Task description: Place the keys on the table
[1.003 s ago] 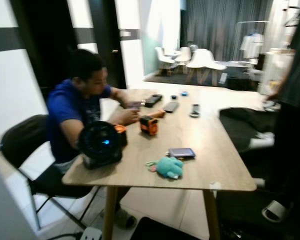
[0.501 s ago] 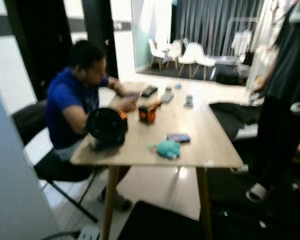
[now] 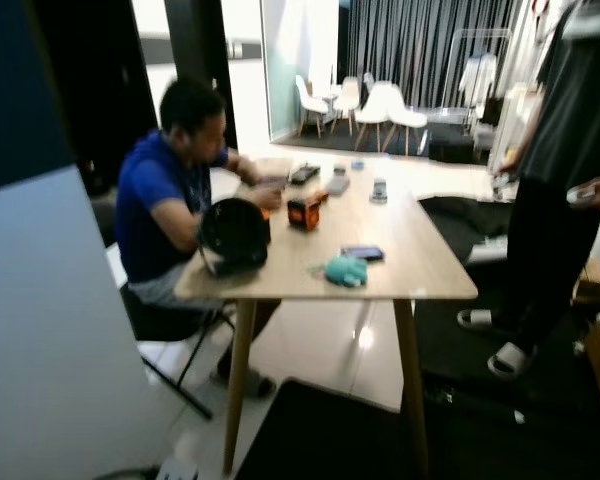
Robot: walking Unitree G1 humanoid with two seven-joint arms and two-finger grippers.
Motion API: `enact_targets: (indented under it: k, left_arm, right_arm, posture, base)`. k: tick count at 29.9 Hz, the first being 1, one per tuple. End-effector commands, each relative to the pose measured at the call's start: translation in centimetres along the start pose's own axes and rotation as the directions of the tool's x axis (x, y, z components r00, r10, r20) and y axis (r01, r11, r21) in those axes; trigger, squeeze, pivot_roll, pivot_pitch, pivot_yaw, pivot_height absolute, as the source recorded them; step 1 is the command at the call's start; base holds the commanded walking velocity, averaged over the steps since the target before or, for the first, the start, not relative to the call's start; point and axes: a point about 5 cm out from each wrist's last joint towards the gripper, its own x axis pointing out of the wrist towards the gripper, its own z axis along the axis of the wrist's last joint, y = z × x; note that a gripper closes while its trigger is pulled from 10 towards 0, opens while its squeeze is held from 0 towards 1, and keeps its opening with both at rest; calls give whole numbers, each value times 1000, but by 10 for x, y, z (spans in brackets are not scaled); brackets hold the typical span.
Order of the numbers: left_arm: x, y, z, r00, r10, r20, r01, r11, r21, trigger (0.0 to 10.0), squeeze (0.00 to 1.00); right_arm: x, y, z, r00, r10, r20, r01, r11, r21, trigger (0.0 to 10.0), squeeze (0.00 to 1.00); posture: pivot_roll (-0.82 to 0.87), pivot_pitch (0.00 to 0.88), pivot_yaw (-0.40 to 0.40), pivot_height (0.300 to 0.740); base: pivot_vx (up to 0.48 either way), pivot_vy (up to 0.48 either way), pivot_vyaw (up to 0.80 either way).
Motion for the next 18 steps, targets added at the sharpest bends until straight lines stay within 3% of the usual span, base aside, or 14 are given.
enact_targets:
  k: [1, 18]
  left_arm:
    - [0, 2, 1, 1000, 1, 5, -1, 1000, 13, 10000, 0]
    - [0, 1, 4, 1000, -4, 20, 4, 1000, 26, 10000, 0]
  right_arm:
    - [1, -3, 3, 1000, -10, 5, 10, 1000, -2, 10000, 0]
    - [1, -1, 4, 1000, 15, 5, -15, 998, -56, 10000, 0]
  posture:
    - [76, 11, 38, 740]
    - [82, 1, 35, 740]
  base:
    - [0, 0, 0]
    - [0, 0, 0]
